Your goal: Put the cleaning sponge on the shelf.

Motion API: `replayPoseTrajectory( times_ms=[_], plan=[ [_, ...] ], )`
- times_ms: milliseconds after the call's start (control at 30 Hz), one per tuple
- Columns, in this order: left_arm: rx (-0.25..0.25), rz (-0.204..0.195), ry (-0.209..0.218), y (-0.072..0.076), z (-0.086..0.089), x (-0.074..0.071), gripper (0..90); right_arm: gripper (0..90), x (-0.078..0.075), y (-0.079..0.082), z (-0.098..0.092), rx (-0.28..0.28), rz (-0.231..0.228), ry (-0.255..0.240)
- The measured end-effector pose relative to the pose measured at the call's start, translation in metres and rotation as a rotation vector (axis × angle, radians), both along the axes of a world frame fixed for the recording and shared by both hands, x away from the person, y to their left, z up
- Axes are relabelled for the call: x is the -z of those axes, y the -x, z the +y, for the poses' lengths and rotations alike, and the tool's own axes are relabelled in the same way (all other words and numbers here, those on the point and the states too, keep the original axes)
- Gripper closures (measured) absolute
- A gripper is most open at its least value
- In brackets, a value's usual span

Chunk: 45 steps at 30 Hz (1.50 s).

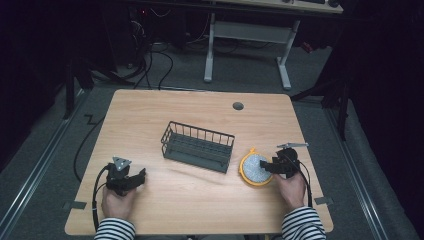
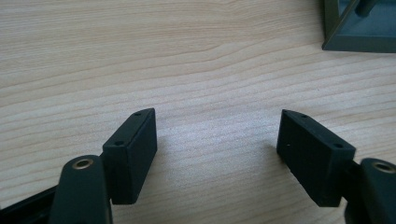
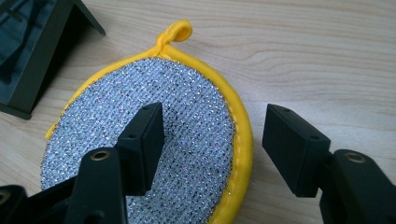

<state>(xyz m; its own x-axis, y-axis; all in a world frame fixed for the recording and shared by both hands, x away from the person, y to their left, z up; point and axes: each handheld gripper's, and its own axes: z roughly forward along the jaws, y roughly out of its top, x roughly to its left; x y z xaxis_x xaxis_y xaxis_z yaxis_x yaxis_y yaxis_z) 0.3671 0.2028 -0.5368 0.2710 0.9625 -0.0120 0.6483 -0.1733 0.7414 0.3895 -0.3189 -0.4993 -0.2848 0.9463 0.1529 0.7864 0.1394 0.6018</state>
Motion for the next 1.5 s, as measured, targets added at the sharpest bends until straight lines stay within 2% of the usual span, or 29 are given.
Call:
replayPoseTrajectory(
  times_ms=[33,67,100,267,500,600,733,1067,1233,1500],
  plan=[
    [0.000,0.000,0.000,0.000,0.000,0.000,29.3,39.5,0.002,-0.001,0.000,-0.002,0.006,-0.004],
    [-0.001,-0.001,0.000,0.000,0.000,0.000,29.3,43.4,0.004,-0.003,-0.002,-0.005,0.025,-0.033],
    [-0.001,-0.001,0.000,0.000,0.000,0.000,29.3,43.4,0.004,-0.003,-0.002,-0.005,0.025,-0.033],
    [0.000,0.000,0.000,0.000,0.000,0.000,29.3,55.6,0.006,-0.004,-0.005,-0.036,0.046,-0.071],
    [0.000,0.000,0.000,0.000,0.000,0.000,29.3,76.7,0.003,-0.003,-0.004,-0.062,0.034,-0.057],
    [0.001,0.000,0.001,0.000,0.000,0.000,29.3,78.3,0.002,-0.003,-0.004,-0.065,0.038,-0.056],
    [0.001,0.000,0.002,0.000,0.000,0.000,29.3,80.1,0.000,0.000,0.002,-0.073,0.003,-0.015],
    [0.002,0.000,0.004,0.000,0.000,0.000,29.4,80.5,-0.010,0.007,0.001,-0.084,-0.040,-0.046],
    [0.003,0.001,0.004,0.000,0.000,0.000,29.4,80.5,-0.017,0.014,-0.001,-0.103,-0.065,-0.033],
    [0.003,0.001,0.004,0.000,0.000,0.000,29.4,80.6,-0.032,0.020,-0.004,-0.108,-0.095,-0.042]
  ],
)
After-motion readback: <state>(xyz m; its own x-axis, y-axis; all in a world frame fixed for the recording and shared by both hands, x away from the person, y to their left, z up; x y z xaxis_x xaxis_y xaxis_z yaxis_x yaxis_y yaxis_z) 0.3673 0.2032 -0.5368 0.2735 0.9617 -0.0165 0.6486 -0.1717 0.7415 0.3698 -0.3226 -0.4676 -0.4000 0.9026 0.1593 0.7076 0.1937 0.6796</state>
